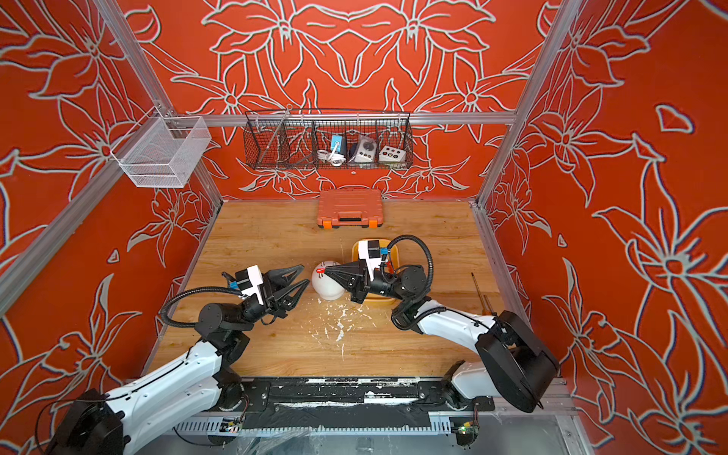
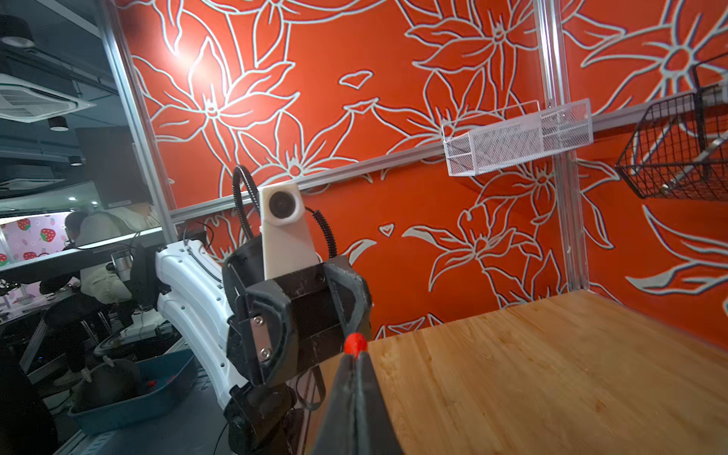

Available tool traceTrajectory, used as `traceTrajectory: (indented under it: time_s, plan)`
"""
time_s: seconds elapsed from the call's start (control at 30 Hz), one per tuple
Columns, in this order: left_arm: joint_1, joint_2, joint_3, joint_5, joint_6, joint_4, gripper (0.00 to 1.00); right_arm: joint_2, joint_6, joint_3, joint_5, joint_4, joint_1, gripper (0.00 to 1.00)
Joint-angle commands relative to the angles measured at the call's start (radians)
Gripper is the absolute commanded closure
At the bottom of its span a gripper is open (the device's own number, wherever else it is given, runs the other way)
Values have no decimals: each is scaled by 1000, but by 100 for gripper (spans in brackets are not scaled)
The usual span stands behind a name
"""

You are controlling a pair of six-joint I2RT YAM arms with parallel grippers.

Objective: Cover the protruding screws with screw protection sleeves
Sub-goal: Pick up the screw protection sleeve from the storage box.

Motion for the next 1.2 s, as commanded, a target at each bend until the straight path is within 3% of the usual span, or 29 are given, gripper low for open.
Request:
traceTrajectory:
  time_s: [0.0,0.4,1.17]
  plan:
    - [8,41,41,58,-55,151,58,0,47,42,9,95,10,100]
    - [8,116,119,142,-77,164,61,-6,44,55,25,95,34,100]
    - [8,147,111,133,-75,164,68,34,52,97,17,95,62,100]
